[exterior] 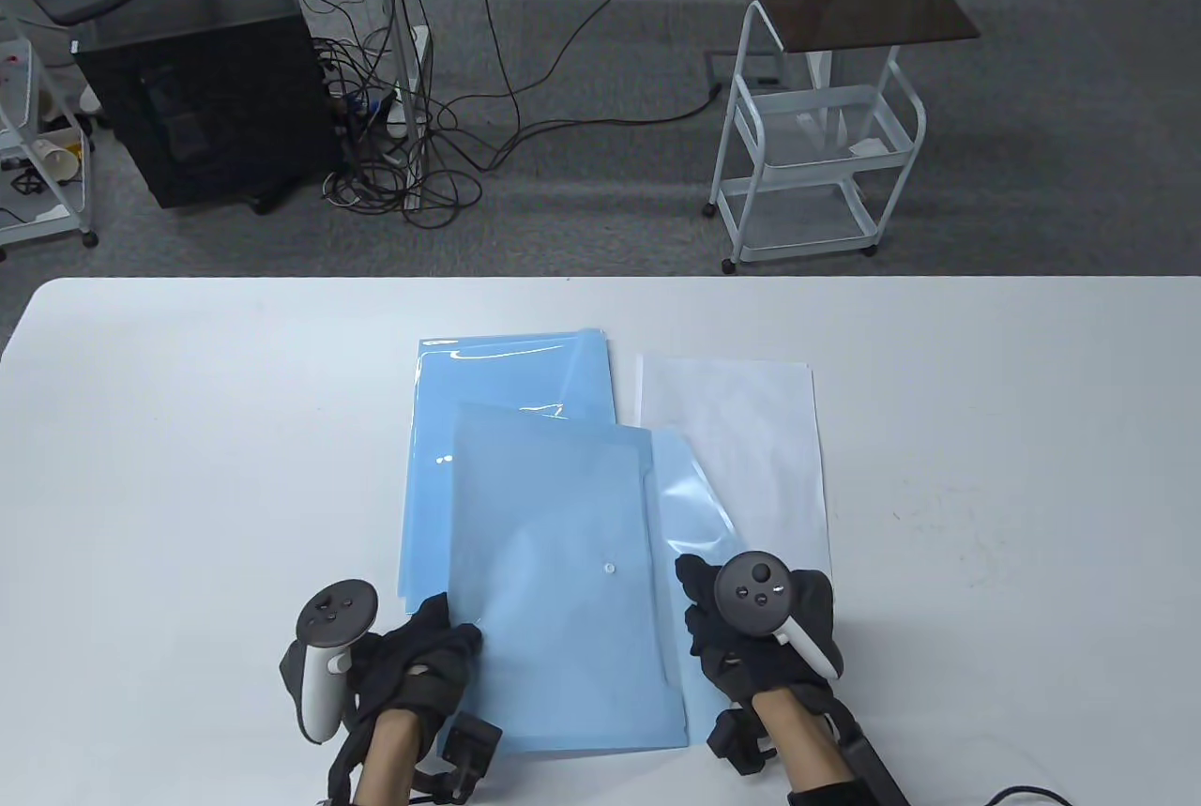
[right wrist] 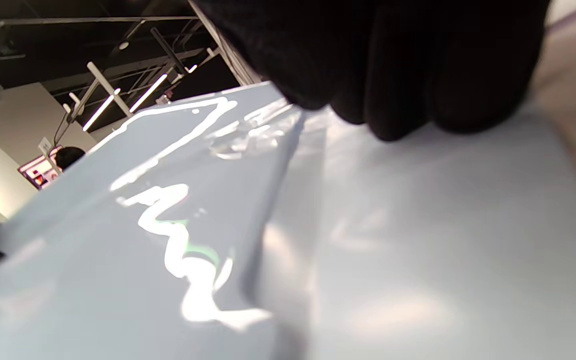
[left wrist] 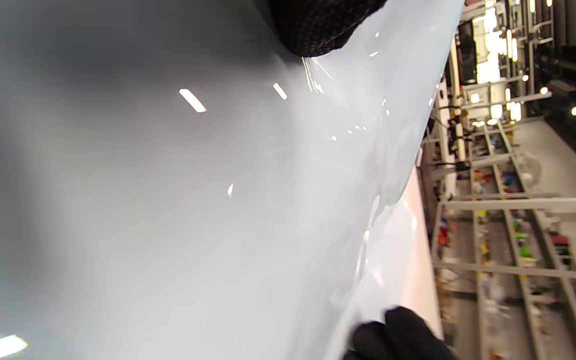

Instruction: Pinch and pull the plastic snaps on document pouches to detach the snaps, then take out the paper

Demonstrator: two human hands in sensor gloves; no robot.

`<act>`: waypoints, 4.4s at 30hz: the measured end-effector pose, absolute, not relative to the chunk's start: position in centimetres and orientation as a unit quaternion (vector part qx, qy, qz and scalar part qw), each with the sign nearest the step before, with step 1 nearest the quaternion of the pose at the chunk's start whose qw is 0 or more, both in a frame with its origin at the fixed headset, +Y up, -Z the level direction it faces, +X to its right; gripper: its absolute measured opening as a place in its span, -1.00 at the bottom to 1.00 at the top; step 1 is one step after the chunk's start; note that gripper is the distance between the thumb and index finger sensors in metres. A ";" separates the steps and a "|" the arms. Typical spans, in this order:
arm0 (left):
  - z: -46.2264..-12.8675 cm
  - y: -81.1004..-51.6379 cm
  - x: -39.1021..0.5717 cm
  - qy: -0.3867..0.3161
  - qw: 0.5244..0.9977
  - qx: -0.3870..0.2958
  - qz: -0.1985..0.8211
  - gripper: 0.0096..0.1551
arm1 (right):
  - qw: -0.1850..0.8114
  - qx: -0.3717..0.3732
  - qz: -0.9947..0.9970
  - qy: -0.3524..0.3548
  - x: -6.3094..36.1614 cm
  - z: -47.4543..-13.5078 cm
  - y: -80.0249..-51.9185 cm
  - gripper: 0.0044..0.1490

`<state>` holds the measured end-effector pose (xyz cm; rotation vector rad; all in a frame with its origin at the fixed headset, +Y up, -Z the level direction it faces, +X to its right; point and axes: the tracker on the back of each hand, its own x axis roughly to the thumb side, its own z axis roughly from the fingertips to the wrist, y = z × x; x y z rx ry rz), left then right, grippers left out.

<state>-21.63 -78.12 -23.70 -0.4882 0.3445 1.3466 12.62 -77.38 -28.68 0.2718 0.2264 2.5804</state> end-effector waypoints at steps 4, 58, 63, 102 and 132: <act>-23.8 -78.3 -21.5 0.138 0.706 -0.239 0.652 -0.43 | 0.165 0.116 0.979 0.044 11.8 -28.9 -77.6 -0.24; -23.0 -78.3 -23.0 0.156 0.712 -0.244 0.639 -0.44 | 0.482 -0.141 0.862 0.072 27.6 -29.3 -69.0 -0.37; -23.1 -78.4 -23.3 0.161 0.706 -0.243 0.646 -0.44 | 0.502 -0.169 0.848 0.019 31.9 -29.5 -67.5 -0.38; -23.3 -78.7 -23.6 0.155 0.690 -0.256 0.660 -0.43 | 0.522 -0.158 0.838 0.024 26.6 -38.1 -76.0 -0.40; -23.6 -78.6 -23.2 0.135 0.690 -0.251 0.665 -0.43 | 0.330 -0.158 0.930 -0.028 26.0 -35.3 -73.2 -0.25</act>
